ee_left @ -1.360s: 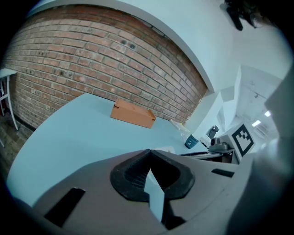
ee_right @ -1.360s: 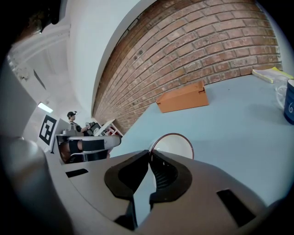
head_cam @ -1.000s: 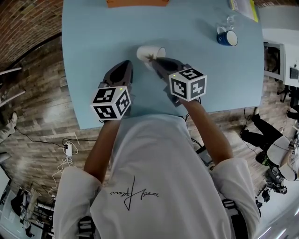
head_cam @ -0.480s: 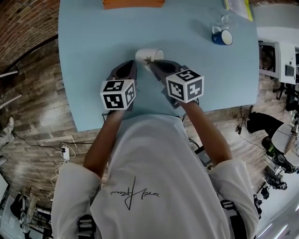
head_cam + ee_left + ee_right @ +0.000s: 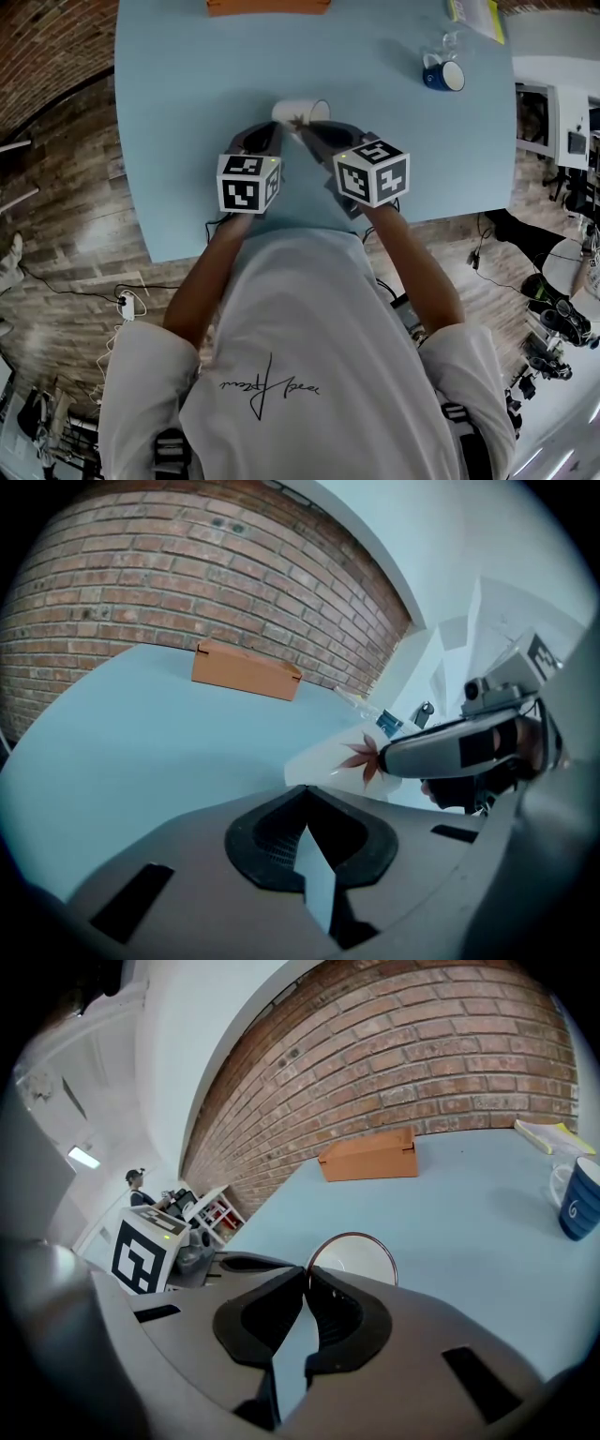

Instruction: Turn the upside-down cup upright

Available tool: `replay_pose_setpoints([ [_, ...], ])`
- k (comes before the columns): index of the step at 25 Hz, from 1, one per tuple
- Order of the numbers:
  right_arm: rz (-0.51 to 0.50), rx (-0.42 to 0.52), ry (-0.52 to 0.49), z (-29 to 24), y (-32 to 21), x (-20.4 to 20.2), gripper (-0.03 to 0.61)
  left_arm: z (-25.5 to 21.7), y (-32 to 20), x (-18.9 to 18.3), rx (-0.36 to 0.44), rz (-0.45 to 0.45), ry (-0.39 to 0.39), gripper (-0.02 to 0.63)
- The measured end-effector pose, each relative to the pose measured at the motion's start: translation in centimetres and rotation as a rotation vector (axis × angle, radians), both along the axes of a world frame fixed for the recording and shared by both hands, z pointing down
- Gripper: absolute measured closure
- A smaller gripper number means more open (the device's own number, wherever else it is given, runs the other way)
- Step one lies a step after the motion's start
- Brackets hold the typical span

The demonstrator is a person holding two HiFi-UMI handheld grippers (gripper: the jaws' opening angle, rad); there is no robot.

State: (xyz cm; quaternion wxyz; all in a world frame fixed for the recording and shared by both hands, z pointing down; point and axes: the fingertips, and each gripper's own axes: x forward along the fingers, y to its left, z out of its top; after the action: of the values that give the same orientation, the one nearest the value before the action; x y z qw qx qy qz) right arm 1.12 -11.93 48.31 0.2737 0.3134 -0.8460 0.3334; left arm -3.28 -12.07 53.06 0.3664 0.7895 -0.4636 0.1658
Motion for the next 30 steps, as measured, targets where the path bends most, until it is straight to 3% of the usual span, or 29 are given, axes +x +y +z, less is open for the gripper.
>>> replay_pose_setpoints([
  [30, -0.053, 0.063, 0.011, -0.9, -0.8, -2.1, 0.541, 1.5, 0.0, -1.0, -0.042, -0.033, 0.006, 0.604],
])
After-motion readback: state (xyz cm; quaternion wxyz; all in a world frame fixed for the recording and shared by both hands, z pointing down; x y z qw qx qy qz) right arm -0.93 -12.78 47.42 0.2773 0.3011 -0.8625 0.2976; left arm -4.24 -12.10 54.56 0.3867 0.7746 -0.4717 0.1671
